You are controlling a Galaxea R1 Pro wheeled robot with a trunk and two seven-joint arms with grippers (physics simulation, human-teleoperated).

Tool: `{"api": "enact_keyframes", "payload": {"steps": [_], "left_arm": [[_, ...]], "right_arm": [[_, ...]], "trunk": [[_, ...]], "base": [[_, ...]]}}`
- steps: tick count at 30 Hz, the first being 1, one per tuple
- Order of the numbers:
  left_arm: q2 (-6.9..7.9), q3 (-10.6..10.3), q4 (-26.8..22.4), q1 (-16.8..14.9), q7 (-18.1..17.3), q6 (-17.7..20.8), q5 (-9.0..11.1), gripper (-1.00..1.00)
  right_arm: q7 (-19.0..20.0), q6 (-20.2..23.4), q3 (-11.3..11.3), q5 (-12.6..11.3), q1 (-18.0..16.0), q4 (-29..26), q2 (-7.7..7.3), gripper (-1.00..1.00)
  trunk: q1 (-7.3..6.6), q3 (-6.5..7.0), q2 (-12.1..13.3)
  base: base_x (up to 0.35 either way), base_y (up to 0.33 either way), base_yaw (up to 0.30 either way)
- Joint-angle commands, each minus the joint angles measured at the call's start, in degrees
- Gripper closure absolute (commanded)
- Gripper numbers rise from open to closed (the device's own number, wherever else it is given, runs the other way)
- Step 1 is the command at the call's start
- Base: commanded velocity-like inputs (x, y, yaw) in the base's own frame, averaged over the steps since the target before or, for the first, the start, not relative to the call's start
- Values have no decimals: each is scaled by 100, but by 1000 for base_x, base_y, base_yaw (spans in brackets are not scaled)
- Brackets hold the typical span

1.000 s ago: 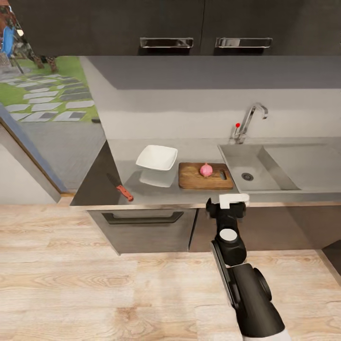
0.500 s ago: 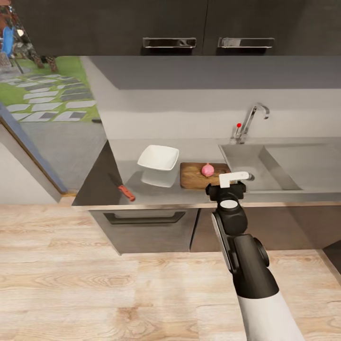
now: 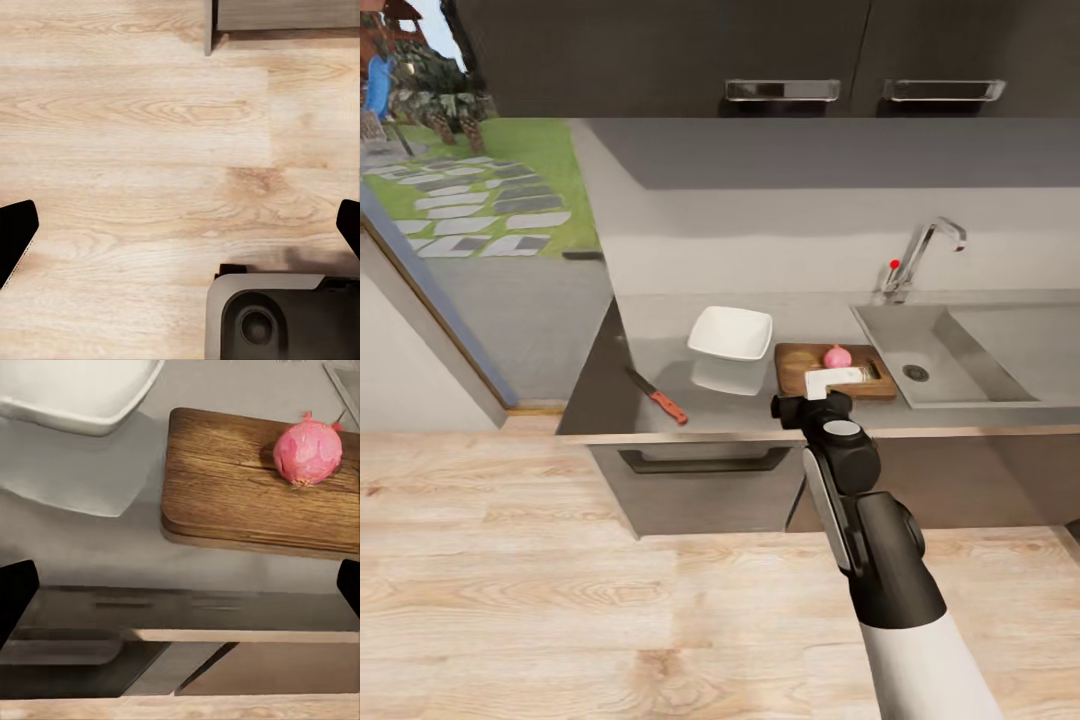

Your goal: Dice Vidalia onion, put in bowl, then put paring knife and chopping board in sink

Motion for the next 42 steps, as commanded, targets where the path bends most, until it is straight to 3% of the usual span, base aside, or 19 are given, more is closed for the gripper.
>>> {"api": "enact_keyframes", "payload": {"steps": [1, 9, 25, 34, 42], "left_arm": [[10, -43, -6, 0, 28, -14, 49, -100], [10, -44, -6, 0, 28, -5, 49, -100], [17, -40, -6, 0, 28, 4, 49, -100], [19, -47, -6, 0, 28, -3, 45, -100], [12, -48, -6, 0, 23, -12, 41, -100]], "right_arm": [[23, 43, 15, 57, -6, -3, 3, -100], [50, 44, 177, 55, -10, -3, 3, -100], [58, 44, 212, 53, -8, -1, 3, -100], [60, 44, 215, -139, -9, -1, 3, -100], [61, 49, 215, -302, -8, 39, 3, -100]], "trunk": [[4, -9, -10], [4, -9, -10], [4, -9, -10], [4, -9, -10], [4, -9, -10]], "base": [[0, 300, 0], [0, 300, 0], [79, 300, 0], [186, 288, 0], [54, 56, 0]]}}
